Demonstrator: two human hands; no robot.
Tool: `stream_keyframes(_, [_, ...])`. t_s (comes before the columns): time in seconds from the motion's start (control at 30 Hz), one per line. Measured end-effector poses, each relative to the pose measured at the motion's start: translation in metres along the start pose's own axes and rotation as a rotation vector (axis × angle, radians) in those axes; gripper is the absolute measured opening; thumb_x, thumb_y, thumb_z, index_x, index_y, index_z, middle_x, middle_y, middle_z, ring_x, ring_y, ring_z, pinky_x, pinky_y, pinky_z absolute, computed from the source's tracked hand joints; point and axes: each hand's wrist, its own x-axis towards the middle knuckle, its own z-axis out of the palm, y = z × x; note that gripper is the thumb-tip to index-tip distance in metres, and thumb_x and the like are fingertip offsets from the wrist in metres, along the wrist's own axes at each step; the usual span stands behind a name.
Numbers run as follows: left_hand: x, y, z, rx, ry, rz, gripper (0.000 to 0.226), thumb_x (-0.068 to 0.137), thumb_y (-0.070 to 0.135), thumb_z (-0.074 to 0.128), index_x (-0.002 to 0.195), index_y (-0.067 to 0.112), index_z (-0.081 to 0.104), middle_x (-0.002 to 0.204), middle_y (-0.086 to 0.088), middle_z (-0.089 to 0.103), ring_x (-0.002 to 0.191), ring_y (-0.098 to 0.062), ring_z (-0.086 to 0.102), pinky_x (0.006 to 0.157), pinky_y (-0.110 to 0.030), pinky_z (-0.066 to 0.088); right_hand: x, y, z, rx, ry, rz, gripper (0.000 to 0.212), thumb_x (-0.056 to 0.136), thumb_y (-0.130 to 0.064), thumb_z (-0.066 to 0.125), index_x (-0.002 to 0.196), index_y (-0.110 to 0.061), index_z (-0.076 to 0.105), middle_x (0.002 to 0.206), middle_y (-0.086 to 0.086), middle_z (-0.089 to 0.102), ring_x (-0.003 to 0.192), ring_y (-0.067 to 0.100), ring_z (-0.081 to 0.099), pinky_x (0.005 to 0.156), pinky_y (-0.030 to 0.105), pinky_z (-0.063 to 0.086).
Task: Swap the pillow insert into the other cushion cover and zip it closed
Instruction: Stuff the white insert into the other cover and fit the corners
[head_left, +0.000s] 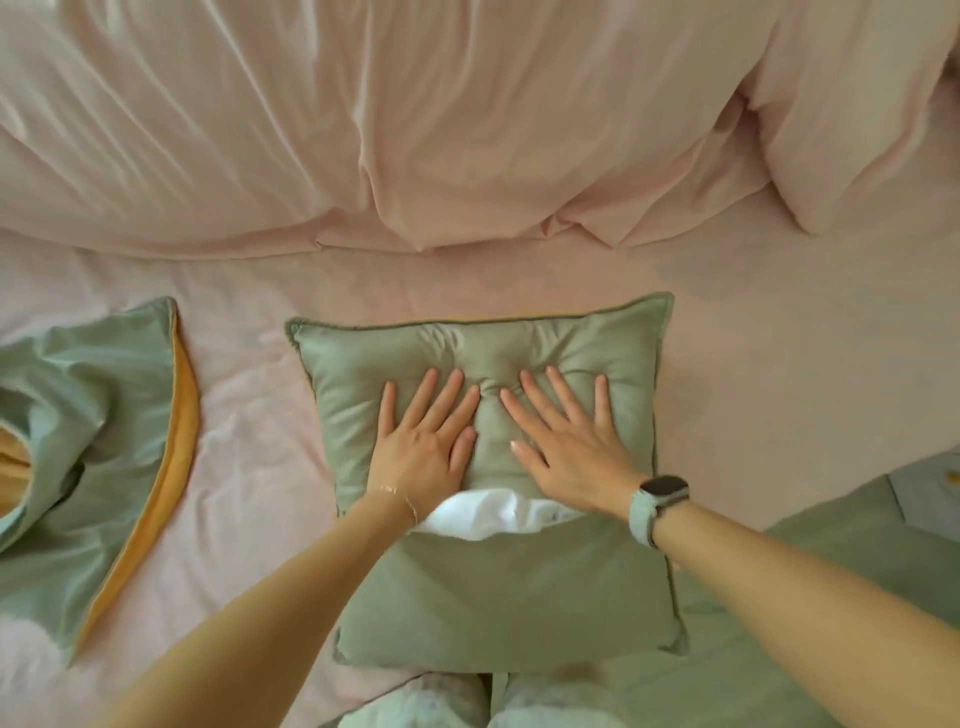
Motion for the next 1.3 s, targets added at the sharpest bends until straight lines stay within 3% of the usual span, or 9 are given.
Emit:
stream_keyframes(0.07, [-0.029, 0.008, 0.003, -0.015, -0.029, 0.034, 0.053, 0.098, 0.044, 0.008, 0.141, 0.025, 0.032, 0.147, 0.003, 0.036, 0.137, -0.021, 0.026, 0.11, -0.05, 0.003, -0.03, 0.002, 0.016, 0.005, -0.011, -0.043, 0.064, 0.079, -0.061, -0.013, 0.137, -0.037, -0.025, 0.147, -0.012, -0.028, 0.135, 0.012, -0.032, 0.106, 0.056, -0.022])
stream_keyframes(0.13, [-0.046, 0.016, 0.006, -0.032, -0.054, 0.059, 0.054, 0.097, 0.045, 0.005, 0.141, 0.025, 0.03, 0.147, 0.004, 0.035, 0.137, -0.02, 0.023, 0.111, -0.049, 0.001, -0.05, 0.007, 0.03, 0.015, -0.002, -0.056, 0.064, 0.082, -0.064, -0.016, 0.14, -0.037, -0.017, 0.152, -0.01, -0.018, 0.136, 0.01, -0.029, 0.106, 0.053, -0.021])
stream_keyframes(0.27, [-0.026, 0.01, 0.014, 0.007, -0.097, 0.056, 0.052, 0.096, 0.043, 0.019, 0.135, 0.023, 0.045, 0.141, 0.001, 0.046, 0.134, -0.023, 0.036, 0.11, -0.049, 0.005, -0.028, 0.007, 0.03, 0.014, -0.068, -0.017, 0.067, 0.077, -0.061, -0.017, 0.139, -0.039, -0.019, 0.147, -0.015, -0.026, 0.134, 0.009, -0.032, 0.105, 0.053, -0.025])
stream_keyframes(0.33, [-0.001, 0.007, 0.014, 0.029, -0.161, 0.015, 0.057, 0.091, 0.044, 0.017, 0.134, 0.023, 0.048, 0.141, 0.002, 0.047, 0.133, -0.024, 0.039, 0.108, -0.05, 0.004, 0.0, 0.007, 0.024, 0.009, -0.069, 0.013, 0.069, 0.078, -0.057, -0.013, 0.144, -0.038, -0.011, 0.151, -0.014, -0.02, 0.139, 0.012, -0.025, 0.107, 0.055, -0.023])
stream_keyframes(0.47, [0.04, 0.004, 0.017, 0.083, -0.272, -0.036, 0.07, 0.083, 0.05, -0.014, 0.148, 0.032, 0.005, 0.156, 0.01, 0.0, 0.144, -0.016, -0.007, 0.108, -0.047, -0.02, 0.045, 0.016, 0.016, 0.021, -0.114, 0.045, 0.052, 0.097, -0.046, 0.013, 0.147, -0.037, 0.002, 0.156, -0.01, -0.008, 0.142, 0.014, -0.016, 0.107, 0.057, -0.02])
stream_keyframes(0.6, [0.086, -0.009, 0.014, 0.055, -0.328, -0.079, 0.051, 0.099, 0.042, 0.007, 0.147, 0.032, -0.007, 0.155, 0.011, -0.013, 0.142, -0.016, -0.018, 0.109, -0.05, -0.017, 0.092, 0.027, -0.001, 0.036, -0.114, 0.079, 0.051, 0.098, -0.044, 0.014, 0.147, -0.037, 0.004, 0.157, -0.011, -0.006, 0.143, 0.015, -0.013, 0.106, 0.06, -0.017])
stream_keyframes(0.97, [0.166, -0.034, -0.008, -0.054, -0.366, -0.147, 0.059, 0.098, 0.047, 0.024, 0.147, 0.033, -0.005, 0.155, 0.012, -0.012, 0.143, -0.016, -0.013, 0.109, -0.056, -0.009, 0.153, 0.049, -0.042, 0.172, -0.119, 0.169, 0.049, 0.099, -0.041, 0.013, 0.146, -0.041, 0.0, 0.156, -0.011, -0.011, 0.143, 0.016, -0.013, 0.107, 0.062, -0.009])
stream_keyframes(1.17, [0.105, -0.009, -0.014, -0.065, -0.172, -0.161, 0.049, 0.099, 0.042, 0.011, 0.147, 0.035, 0.001, 0.156, 0.014, -0.007, 0.143, -0.012, -0.011, 0.111, -0.05, -0.013, 0.092, 0.031, -0.028, 0.218, 0.042, 0.148, 0.048, 0.099, -0.041, 0.019, 0.145, -0.043, 0.009, 0.156, -0.016, -0.002, 0.143, 0.01, -0.009, 0.11, 0.057, -0.013])
stream_keyframes(1.3, [0.041, 0.0, -0.019, -0.104, 0.06, -0.073, 0.063, 0.087, 0.053, 0.003, 0.146, 0.035, 0.012, 0.154, 0.014, 0.004, 0.144, -0.013, -0.001, 0.11, -0.045, -0.014, 0.028, 0.015, -0.018, 0.262, 0.266, 0.042, 0.054, 0.092, -0.047, 0.022, 0.145, -0.041, 0.016, 0.156, -0.015, 0.003, 0.143, 0.008, -0.008, 0.11, 0.051, -0.016])
